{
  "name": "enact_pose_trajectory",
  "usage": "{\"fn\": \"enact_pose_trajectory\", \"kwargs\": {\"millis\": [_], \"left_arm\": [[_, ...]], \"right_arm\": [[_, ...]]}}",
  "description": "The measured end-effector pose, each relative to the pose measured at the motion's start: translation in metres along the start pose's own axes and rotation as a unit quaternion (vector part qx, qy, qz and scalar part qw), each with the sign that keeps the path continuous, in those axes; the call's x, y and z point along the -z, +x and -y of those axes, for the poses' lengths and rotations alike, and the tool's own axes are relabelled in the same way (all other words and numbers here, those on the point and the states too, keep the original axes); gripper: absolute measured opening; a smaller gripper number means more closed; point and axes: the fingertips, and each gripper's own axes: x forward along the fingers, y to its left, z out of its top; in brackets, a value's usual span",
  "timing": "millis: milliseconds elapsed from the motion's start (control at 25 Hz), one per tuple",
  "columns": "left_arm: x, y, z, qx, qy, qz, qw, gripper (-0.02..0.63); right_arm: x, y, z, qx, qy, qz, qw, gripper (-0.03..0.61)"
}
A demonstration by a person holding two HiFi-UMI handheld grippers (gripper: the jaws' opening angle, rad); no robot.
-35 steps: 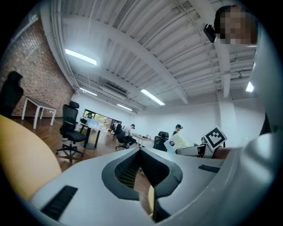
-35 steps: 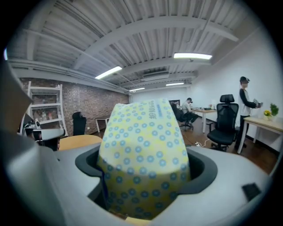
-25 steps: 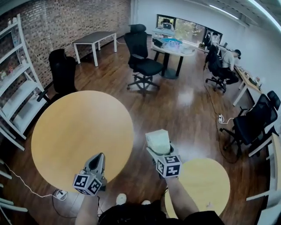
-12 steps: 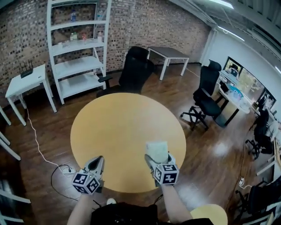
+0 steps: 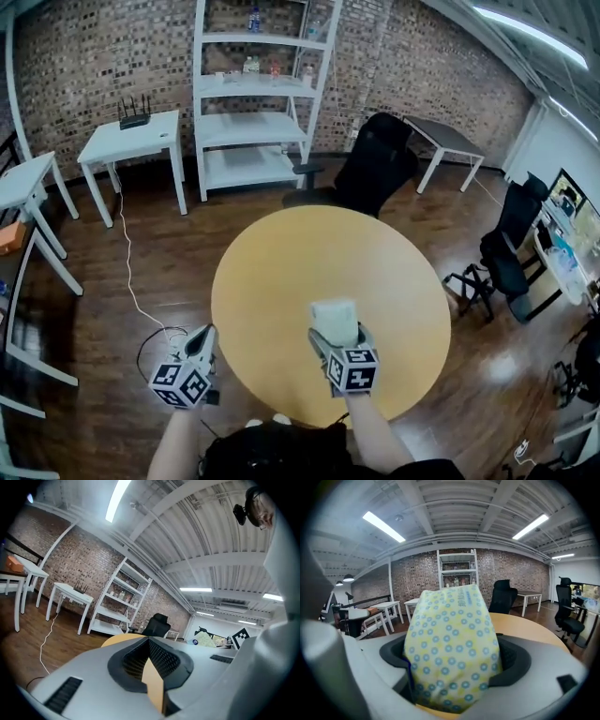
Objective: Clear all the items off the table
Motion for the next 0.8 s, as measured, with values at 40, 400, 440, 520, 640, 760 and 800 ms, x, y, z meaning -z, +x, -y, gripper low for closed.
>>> {"fn": "enact_pose_trajectory", "kwargs": {"millis": [40, 400, 440, 520, 640, 760, 800], "left_arm": [[-0.001, -0.001, -0.002, -0.004, 0.000, 0.000, 1.0000, -0.009], [0.004, -0.007, -0.011, -0.028, 0.002, -0.003, 0.9996, -0.009], [0.009, -0.009, -0.013, -0.033, 0.000, -0.010, 0.9994, -0.009], [0.015, -0.015, -0.019, -0.048, -0.005, -0.018, 0.9987, -0.009], [0.021, -0.024, -0.018, -0.068, 0.007, -0.022, 0.9974, -0.009], [0.031, -0.028, -0.023, -0.080, 0.011, -0.043, 0.9958, -0.009], [0.036, -0.031, -0.027, -0.086, 0.011, -0.052, 0.9949, -0.009]], "right_arm": [[-0.001, 0.006, -0.002, -0.006, -0.001, -0.004, 1.000, 0.488], [0.004, 0.050, -0.027, -0.053, -0.019, -0.034, 0.998, 0.488], [0.010, 0.054, -0.028, -0.056, -0.018, -0.041, 0.997, 0.488], [0.022, 0.060, -0.031, -0.064, -0.017, -0.053, 0.996, 0.488], [0.043, 0.068, -0.028, -0.075, -0.013, -0.073, 0.994, 0.488], [0.067, 0.081, -0.024, -0.076, -0.009, -0.106, 0.991, 0.488], [0.076, 0.084, -0.026, -0.078, -0.009, -0.117, 0.990, 0.488]]}}
